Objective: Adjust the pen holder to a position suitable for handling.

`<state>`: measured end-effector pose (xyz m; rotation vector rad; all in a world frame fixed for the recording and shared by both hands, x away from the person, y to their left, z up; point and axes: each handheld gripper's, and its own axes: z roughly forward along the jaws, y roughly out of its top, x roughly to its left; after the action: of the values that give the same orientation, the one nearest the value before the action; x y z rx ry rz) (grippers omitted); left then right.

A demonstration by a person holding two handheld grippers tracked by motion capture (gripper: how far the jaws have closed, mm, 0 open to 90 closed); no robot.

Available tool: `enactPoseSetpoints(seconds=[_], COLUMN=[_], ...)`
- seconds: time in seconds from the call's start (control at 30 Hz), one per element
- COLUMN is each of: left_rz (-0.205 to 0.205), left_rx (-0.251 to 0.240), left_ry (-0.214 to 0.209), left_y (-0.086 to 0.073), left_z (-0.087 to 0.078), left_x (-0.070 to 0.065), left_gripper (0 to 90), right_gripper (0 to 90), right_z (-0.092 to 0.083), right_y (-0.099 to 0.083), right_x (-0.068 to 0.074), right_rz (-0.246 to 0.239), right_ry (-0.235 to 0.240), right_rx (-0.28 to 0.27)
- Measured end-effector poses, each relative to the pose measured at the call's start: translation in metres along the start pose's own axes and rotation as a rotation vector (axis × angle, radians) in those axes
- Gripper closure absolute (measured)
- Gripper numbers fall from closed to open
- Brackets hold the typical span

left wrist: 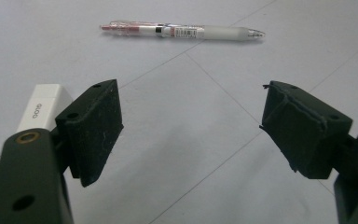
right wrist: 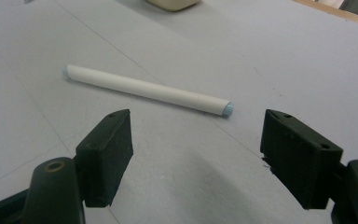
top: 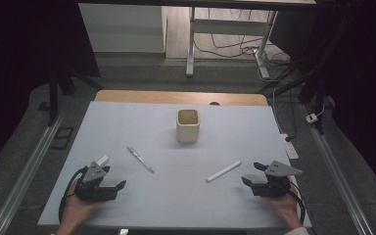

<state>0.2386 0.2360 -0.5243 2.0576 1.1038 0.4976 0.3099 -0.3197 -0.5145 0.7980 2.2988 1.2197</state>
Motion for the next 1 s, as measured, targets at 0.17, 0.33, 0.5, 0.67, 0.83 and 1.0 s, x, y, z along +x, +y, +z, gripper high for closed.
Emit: enactPoseSetpoints(seconds=[0.17, 0.33, 0.5, 0.67, 0.83, 1.0], left_rz=[-0.004, -0.005, 0.004, -0.004, -0.007, -0.006], left_rx=[-0.001, -0.005, -0.008, -0.002, -0.008, -0.013], left_ry=[0.007, 0.008, 0.01, 0.015, 0.026, 0.025], left_y=[-0.0004, -0.0009, -0.0018, -0.0038, -0.0029, -0.001], left_z=[0.0, 0.0008, 0.0008, 0.0008, -0.0003, 0.0001], left_x=[0.0007, 0.0019, 0.0019, 0.003, 0.0034, 0.0043], left_gripper=[20.2, 20.2, 20.3, 20.3, 20.4, 20.6], right_gripper=[25.3, 25.5, 26.0, 26.2, 26.4, 27.0], right_z=[0.002, 0.001, 0.0001, 0.0011, 0.002, 0.0008], right_y=[-0.0004, -0.0003, 0.0002, 0.0009, 0.0019, 0.0027], right_x=[0.0003, -0.0004, 0.0006, 0.0004, -0.0002, -0.0004], right_rz=[0.003, 0.009, 0.014, 0.022, 0.02, 0.025], right_ry=[0.009, 0.011, 0.011, 0.012, 0.017, 0.012], right_rx=[-0.01, -0.006, -0.009, -0.019, -0.019, -0.024])
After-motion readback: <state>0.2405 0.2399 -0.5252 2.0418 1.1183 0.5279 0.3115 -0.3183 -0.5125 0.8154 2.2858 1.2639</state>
